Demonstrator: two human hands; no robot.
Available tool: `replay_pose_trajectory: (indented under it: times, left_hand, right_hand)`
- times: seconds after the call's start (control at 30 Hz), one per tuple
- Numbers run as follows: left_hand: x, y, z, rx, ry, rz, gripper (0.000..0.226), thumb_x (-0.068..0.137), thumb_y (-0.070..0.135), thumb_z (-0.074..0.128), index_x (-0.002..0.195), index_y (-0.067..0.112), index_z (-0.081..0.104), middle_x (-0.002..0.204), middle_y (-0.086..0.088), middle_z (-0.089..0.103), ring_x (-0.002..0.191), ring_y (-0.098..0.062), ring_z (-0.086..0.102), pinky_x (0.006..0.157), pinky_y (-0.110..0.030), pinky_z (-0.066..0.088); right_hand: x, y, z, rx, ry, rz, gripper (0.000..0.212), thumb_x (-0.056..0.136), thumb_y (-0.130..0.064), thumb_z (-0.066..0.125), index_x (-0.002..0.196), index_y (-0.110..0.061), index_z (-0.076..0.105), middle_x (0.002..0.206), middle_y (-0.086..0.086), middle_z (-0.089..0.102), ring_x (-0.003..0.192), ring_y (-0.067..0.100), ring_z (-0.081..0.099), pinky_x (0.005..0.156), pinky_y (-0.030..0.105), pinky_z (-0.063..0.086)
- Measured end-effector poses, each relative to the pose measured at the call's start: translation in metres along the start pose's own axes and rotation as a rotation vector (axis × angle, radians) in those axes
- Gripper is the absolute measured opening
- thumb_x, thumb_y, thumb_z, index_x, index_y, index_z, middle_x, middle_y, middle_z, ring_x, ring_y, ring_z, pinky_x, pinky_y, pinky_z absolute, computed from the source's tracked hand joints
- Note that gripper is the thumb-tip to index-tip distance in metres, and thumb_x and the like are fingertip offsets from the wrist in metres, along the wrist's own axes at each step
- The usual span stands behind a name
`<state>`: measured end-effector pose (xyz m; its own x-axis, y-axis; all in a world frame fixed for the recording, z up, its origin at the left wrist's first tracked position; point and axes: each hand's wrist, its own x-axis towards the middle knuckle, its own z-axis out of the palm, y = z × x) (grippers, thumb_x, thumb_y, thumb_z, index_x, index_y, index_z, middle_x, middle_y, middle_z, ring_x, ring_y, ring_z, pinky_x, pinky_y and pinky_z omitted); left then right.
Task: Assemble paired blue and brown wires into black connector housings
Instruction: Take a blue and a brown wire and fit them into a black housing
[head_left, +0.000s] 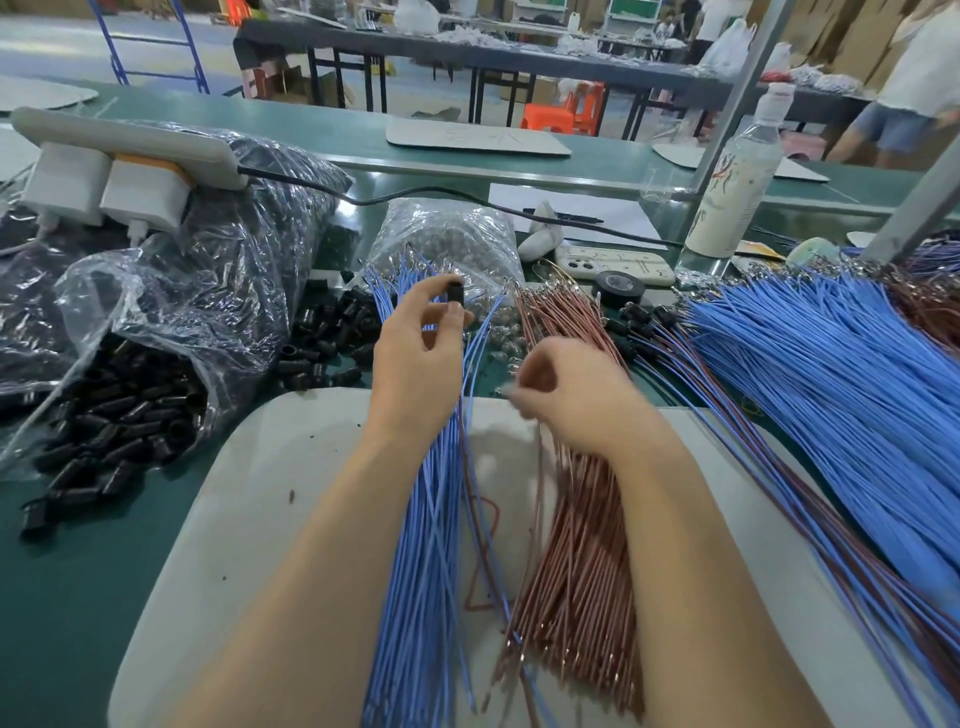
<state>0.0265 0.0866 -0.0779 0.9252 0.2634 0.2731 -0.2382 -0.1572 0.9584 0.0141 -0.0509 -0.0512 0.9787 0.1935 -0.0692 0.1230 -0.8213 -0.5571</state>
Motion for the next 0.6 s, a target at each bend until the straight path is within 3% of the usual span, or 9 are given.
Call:
replay_pose_trajectory:
  times: [0.07,0.13,0.27,0.43,0.6]
  left_hand:
    - [-0.001,0.000,0.001,0.023,-0.033,0.004,0.021,0.098,0.015,0.047,0.109,0.030,0.058,0.099,-0.001,0.065,0.076,-0.010,0.055,0.075,-0.022,0.047]
    - [-0.002,0.001,0.002,0.050,-0.054,0.017,0.022,0.098,0.013,0.047,0.111,0.026,0.059,0.102,-0.005,0.065,0.079,-0.013,0.054,0.076,-0.023,0.048]
    - [-0.004,0.003,0.003,0.059,-0.060,0.002,0.023,0.098,0.014,0.047,0.114,0.023,0.059,0.103,-0.006,0.065,0.084,-0.017,0.057,0.086,-0.033,0.050]
    - [-0.005,0.003,0.003,0.059,-0.054,0.003,0.023,0.097,0.014,0.047,0.114,0.024,0.059,0.099,-0.005,0.066,0.079,-0.015,0.058,0.085,-0.037,0.052]
    - [-0.004,0.001,0.003,0.060,-0.058,-0.003,0.024,0.097,0.015,0.047,0.116,0.025,0.059,0.099,-0.003,0.066,0.079,-0.012,0.058,0.083,-0.031,0.051]
  right_hand:
    - [0.004,0.012,-0.004,0.137,0.215,0.024,0.012,0.086,-0.019,0.067,0.082,-0.024,0.057,0.082,-0.005,0.064,0.078,0.009,0.060,0.065,0.016,0.044]
    - [0.008,0.017,-0.002,0.166,0.332,0.029,0.010,0.083,-0.018,0.069,0.080,-0.024,0.061,0.075,-0.010,0.062,0.071,0.006,0.059,0.060,0.005,0.040]
    - [0.018,0.014,0.017,0.163,0.353,0.003,0.009,0.084,-0.022,0.069,0.081,-0.028,0.064,0.066,-0.016,0.055,0.063,-0.005,0.051,0.053,0.008,0.033]
    - [0.024,0.010,0.029,0.146,0.391,-0.022,0.021,0.089,-0.011,0.058,0.103,-0.022,0.069,0.078,-0.010,0.058,0.075,0.009,0.052,0.065,0.013,0.030]
    - [0.023,0.015,0.025,0.013,0.313,0.051,0.013,0.087,-0.021,0.063,0.098,-0.023,0.069,0.097,-0.003,0.068,0.092,0.016,0.060,0.083,0.028,0.047]
